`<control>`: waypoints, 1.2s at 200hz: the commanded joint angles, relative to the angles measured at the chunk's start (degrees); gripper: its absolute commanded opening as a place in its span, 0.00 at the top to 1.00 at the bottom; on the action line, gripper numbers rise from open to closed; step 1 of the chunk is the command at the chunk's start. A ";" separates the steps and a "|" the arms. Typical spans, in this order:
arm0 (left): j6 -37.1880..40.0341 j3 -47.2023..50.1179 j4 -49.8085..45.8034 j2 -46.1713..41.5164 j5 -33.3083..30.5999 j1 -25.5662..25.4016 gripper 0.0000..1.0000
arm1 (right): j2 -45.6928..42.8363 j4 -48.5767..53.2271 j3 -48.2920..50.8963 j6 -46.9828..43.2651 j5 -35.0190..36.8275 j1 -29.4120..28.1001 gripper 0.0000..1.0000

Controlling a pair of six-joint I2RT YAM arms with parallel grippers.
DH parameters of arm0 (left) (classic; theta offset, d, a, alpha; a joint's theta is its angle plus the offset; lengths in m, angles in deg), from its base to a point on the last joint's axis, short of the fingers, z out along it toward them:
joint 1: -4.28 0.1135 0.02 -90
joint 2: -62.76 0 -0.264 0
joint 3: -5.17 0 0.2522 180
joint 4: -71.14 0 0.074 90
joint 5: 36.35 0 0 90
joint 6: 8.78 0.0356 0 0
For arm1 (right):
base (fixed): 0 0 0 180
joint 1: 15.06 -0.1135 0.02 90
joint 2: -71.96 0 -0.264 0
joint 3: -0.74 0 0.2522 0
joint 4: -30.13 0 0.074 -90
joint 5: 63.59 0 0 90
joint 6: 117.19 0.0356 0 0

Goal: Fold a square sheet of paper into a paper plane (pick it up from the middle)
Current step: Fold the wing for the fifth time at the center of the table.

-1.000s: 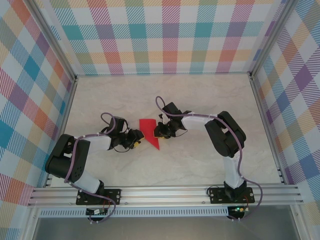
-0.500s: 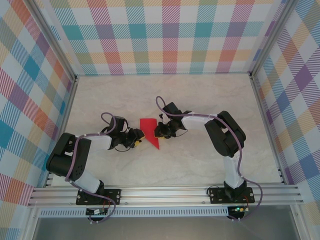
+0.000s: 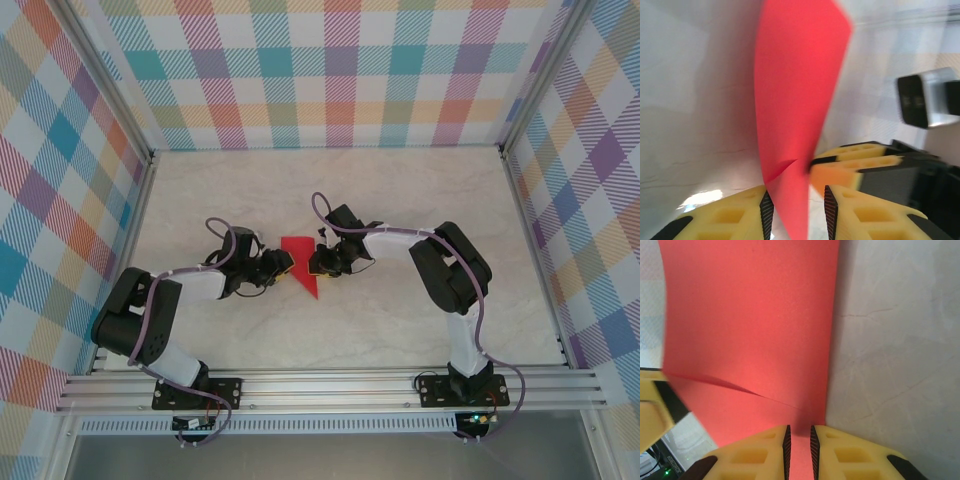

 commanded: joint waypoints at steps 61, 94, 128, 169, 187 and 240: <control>1.14 -1.66 2.92 1.39 -1.97 -0.80 0.65 | 0.23 1.18 0.20 -0.58 0.02 0.05 0.80; 1.13 -2.41 2.88 2.68 -1.96 -0.97 0.77 | 0.06 1.34 0.38 -0.85 0.07 0.00 0.80; 1.28 -3.22 -0.14 2.49 -3.73 -1.58 0.91 | -2.11 1.23 0.55 -2.22 0.82 0.07 0.76; 3.06 -7.13 -13.67 -0.10 -10.20 -4.09 0.95 | -10.31 -0.91 3.64 -6.04 6.56 0.09 0.60; 3.05 -8.49 -18.04 -0.99 -12.91 -5.31 0.96 | -14.56 -2.94 6.73 -7.93 10.62 0.05 0.53; 2.37 -13.64 -29.20 -2.57 -21.69 -10.04 0.96 | -23.88 -11.84 18.65 -13.76 17.33 -0.44 0.38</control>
